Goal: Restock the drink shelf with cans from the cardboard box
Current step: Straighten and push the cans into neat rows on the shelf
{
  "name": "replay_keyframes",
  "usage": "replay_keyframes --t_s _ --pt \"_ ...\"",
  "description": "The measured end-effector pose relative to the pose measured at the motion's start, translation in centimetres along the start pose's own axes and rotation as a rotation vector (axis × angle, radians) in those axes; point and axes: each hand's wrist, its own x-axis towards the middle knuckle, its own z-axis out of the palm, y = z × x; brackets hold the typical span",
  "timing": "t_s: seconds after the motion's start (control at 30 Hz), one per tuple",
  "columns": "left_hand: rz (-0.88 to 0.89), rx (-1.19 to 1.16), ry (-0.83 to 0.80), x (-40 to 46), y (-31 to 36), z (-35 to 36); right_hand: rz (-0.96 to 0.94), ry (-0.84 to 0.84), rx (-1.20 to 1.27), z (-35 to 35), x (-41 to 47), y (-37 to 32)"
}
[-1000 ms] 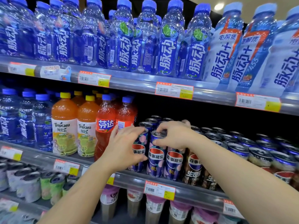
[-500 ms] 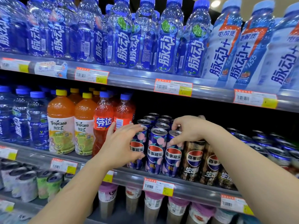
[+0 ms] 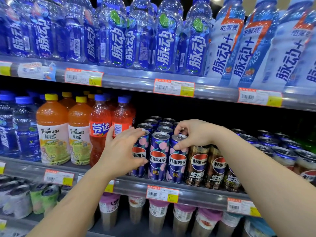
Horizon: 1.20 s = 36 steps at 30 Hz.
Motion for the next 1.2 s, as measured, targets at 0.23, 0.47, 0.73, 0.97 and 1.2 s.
replay_keyframes --t_s 0.23,0.47,0.73,0.97,1.2 --pt "0.058 0.067 0.04 -0.2 -0.8 0.5 0.023 0.1 -0.095 1.5 0.2 -2.1" --pt "0.101 0.162 0.116 0.1 -1.5 1.3 -0.043 0.17 -0.288 3.4 0.2 -4.0" --pt "0.099 0.162 0.146 0.1 -1.7 1.7 -0.051 0.242 -0.241 4.2 -0.4 -3.8" --pt "0.075 0.108 0.129 -0.1 -1.3 1.7 -0.06 0.255 -0.262 4.4 -0.6 -3.7" --pt "-0.043 -0.232 0.16 -1.0 -0.5 0.9 -0.11 0.382 -0.198 4.0 -2.5 -3.1"
